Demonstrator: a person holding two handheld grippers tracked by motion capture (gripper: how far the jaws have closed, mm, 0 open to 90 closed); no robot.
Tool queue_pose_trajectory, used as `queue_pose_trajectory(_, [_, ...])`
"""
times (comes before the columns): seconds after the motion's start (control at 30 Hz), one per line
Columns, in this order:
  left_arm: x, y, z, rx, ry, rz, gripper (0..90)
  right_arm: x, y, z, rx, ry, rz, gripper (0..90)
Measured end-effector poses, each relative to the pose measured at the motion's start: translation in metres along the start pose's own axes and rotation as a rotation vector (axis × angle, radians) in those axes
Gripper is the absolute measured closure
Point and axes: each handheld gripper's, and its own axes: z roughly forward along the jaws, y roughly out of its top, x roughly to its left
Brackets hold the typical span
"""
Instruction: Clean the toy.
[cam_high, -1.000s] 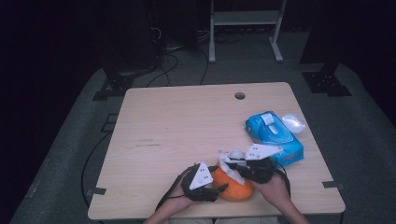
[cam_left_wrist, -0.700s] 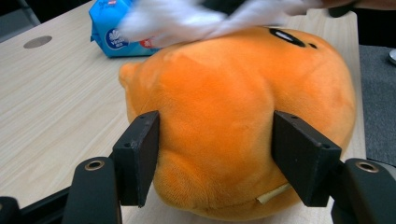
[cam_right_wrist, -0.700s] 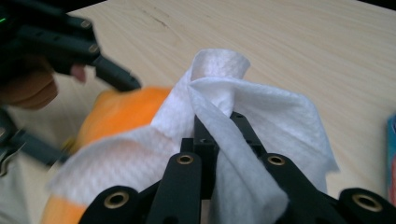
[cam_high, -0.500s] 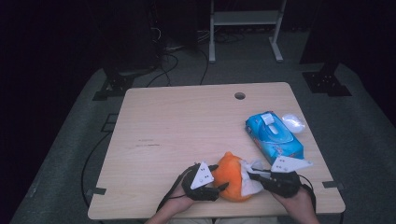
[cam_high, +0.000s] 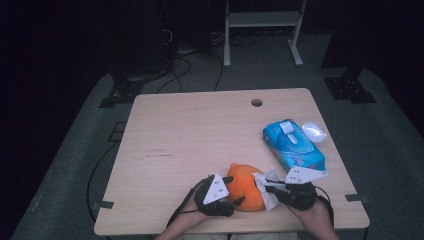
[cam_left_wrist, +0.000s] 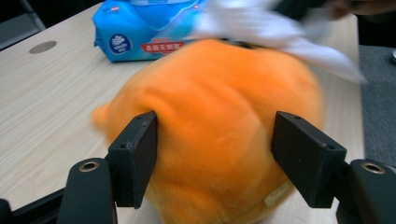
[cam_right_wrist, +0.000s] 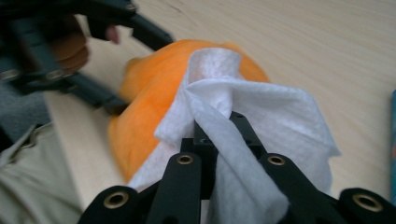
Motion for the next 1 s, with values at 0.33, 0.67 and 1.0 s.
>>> queue_pose_trajectory(0.33, [0.011, 0.002, 0.002, -0.027, 0.048, 0.011, 23.5, -0.012, 0.022, 0.028, -0.047, 0.014, -0.011, 82.4])
queue_pose_trajectory(0.67, [0.009, -0.001, 0.009, -0.013, 0.097, -0.027, 27.8, 0.002, 0.020, 0.013, -0.077, 0.008, -0.046, 82.5])
queue_pose_trajectory(1.0, [-0.003, 0.003, 0.009, -0.018, 0.040, -0.002, 27.7, -0.013, 0.002, 0.006, -0.036, -0.022, 0.023, 82.3])
